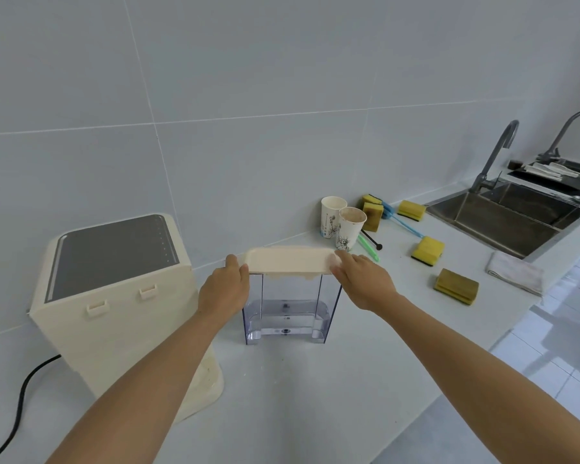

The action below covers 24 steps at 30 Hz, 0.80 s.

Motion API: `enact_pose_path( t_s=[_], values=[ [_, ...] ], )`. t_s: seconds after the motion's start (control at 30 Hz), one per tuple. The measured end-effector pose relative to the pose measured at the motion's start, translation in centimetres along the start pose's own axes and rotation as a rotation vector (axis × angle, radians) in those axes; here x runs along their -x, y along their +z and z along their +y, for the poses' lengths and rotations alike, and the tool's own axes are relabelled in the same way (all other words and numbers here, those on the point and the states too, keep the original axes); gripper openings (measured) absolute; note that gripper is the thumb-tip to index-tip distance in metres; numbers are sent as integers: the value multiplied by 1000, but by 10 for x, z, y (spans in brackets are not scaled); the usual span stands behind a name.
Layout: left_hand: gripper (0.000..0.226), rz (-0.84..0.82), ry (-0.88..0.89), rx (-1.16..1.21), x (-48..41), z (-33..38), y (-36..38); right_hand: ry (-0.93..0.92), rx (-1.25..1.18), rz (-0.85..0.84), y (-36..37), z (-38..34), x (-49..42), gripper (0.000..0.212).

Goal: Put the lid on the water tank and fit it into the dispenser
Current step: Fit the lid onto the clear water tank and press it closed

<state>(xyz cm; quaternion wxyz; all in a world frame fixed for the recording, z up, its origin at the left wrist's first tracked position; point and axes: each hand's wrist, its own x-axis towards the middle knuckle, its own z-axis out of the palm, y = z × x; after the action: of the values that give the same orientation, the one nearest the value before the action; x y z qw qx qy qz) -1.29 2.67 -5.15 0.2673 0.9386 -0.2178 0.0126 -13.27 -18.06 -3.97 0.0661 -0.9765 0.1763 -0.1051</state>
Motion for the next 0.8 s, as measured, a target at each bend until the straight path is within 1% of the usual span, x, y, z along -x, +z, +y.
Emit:
enact_pose_path(
  t_s=[0.1,0.17,0.23,0.3,0.33,0.4,0.5,0.57,0.7,0.73,0.8],
  values=[
    [32,2,-104,141,5,2,1,142,-266,12,-6,-6,-11,47],
    [43,12,-220,323,11,9,2,185,-375,-26,-8,-12,-22,50],
    [58,4,-363,558,20,19,5,193,-416,-91,-8,-17,-31,52],
    [72,-58,-496,749,29,28,8,206,-468,-156,-6,-22,-37,54],
    [76,-106,-543,804,31,32,10,223,-509,-182,-6,-23,-39,55],
    [78,-192,-599,847,34,39,12,254,-569,-220,-5,-25,-42,55],
    [78,-257,-645,859,33,48,15,271,-591,-257,-3,-25,-44,55],
    [84,-264,-666,876,29,53,17,288,-594,-250,-4,-24,-45,49],
    [97,-244,-691,857,22,63,22,267,-568,-281,-4,-25,-45,29],
    [99,-234,-692,840,21,65,22,277,-574,-277,-4,-24,-44,28],
    [102,-211,-698,822,16,68,23,288,-576,-272,-6,-23,-42,34]
  ],
)
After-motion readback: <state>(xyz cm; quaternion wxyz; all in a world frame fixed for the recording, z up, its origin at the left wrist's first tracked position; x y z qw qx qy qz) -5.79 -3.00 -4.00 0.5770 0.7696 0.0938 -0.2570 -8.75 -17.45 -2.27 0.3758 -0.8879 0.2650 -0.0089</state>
